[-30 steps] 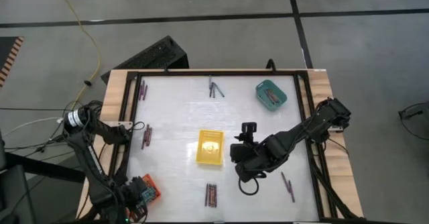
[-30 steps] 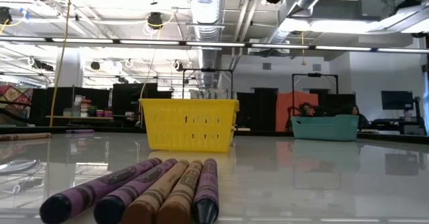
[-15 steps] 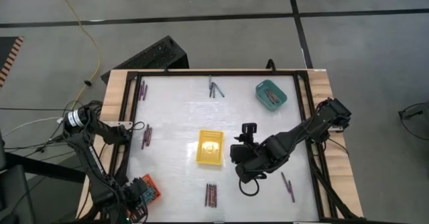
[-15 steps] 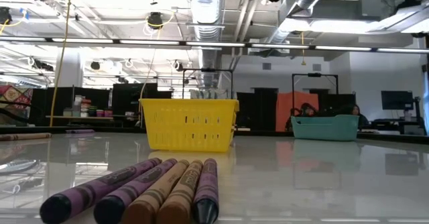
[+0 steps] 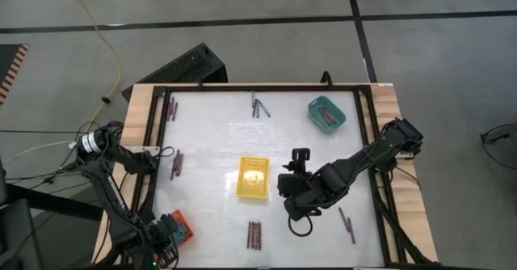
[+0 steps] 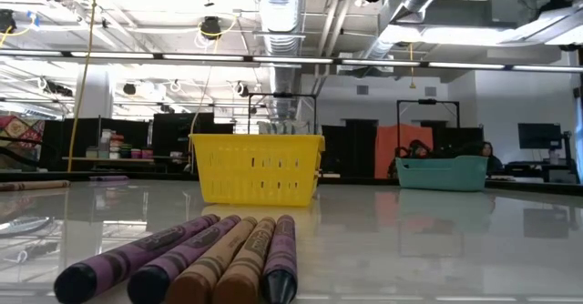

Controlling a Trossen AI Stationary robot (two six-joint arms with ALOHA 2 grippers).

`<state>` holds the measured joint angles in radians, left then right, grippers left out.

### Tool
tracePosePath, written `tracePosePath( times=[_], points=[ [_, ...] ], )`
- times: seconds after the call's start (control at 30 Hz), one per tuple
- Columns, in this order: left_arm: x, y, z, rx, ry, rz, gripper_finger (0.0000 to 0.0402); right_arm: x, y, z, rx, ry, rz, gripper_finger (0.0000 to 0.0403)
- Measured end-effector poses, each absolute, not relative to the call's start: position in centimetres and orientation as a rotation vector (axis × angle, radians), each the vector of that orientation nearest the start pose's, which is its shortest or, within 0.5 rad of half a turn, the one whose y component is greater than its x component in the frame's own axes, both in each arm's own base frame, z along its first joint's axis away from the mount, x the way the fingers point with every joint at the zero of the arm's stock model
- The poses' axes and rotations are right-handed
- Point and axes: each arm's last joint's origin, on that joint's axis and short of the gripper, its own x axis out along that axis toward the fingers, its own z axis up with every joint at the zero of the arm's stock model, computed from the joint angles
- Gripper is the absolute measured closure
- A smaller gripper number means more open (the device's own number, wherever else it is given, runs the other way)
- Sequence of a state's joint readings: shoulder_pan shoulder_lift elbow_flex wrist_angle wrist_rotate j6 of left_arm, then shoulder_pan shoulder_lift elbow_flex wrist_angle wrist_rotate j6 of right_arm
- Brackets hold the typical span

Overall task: Sort crayons
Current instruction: Put the dark blue crayon into the orange basket

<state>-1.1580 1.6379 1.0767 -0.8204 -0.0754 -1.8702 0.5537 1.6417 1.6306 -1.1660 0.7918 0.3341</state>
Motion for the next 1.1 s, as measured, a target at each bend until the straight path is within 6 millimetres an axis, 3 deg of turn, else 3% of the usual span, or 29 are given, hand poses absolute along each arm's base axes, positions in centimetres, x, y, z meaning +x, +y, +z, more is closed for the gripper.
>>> tracePosePath(
  times=[0.53,0.9,1.1],
  points=[
    [12.1,-27.0,19.2,-0.7,1.403,0.409,0.0384,28.1,14.8,34.3,-0.433,0.854,-0.38,0.0223],
    [12.0,-27.0,19.3,-0.684,1.435,0.384,0.0297,29.0,13.1,34.3,-0.41,0.868,-0.437,0.0223],
    [12.0,-26.7,19.8,-0.662,1.405,0.354,0.0277,29.8,11.2,34.3,-0.39,0.884,-0.492,0.0223]
  ],
)
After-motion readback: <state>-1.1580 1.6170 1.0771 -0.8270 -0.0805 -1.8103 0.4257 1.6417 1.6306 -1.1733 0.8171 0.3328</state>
